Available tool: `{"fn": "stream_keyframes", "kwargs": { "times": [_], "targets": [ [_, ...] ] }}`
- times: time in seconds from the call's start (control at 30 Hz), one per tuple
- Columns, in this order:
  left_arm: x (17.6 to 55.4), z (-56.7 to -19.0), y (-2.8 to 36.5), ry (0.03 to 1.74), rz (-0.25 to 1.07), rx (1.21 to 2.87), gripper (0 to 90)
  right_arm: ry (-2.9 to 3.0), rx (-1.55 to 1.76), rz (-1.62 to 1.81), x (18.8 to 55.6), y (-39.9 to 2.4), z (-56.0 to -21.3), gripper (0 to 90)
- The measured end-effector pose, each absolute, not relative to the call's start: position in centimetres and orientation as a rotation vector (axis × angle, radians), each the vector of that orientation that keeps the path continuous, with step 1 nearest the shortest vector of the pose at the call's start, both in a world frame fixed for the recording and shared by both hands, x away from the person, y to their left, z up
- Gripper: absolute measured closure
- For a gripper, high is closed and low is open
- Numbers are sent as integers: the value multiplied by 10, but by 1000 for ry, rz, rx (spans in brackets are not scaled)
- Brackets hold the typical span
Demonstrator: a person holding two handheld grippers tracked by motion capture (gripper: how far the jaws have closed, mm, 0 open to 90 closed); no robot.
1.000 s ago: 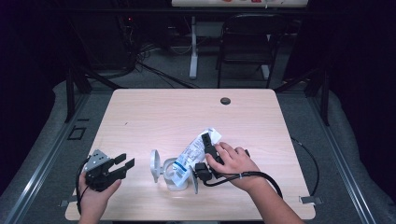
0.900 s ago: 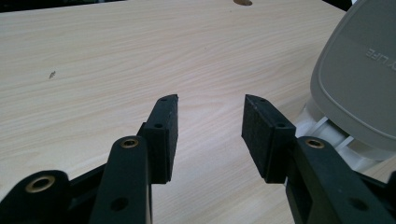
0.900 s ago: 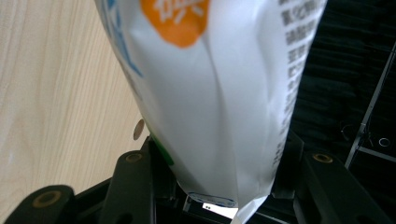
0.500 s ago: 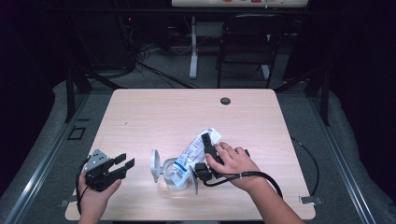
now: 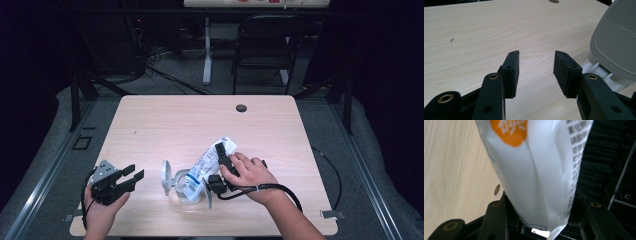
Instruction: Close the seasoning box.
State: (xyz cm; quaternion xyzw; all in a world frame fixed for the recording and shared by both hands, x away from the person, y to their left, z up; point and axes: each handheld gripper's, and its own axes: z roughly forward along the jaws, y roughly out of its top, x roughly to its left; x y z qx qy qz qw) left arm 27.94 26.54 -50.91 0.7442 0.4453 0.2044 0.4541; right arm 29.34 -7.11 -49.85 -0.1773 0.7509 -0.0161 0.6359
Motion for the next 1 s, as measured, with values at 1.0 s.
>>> {"fn": "stream_keyframes", "kwargs": {
  "times": [1.0],
  "targets": [
    [280,-509,266,1095,506,1833,565,1704,-413,-29,293,-70,-498,571]
  ]
}}
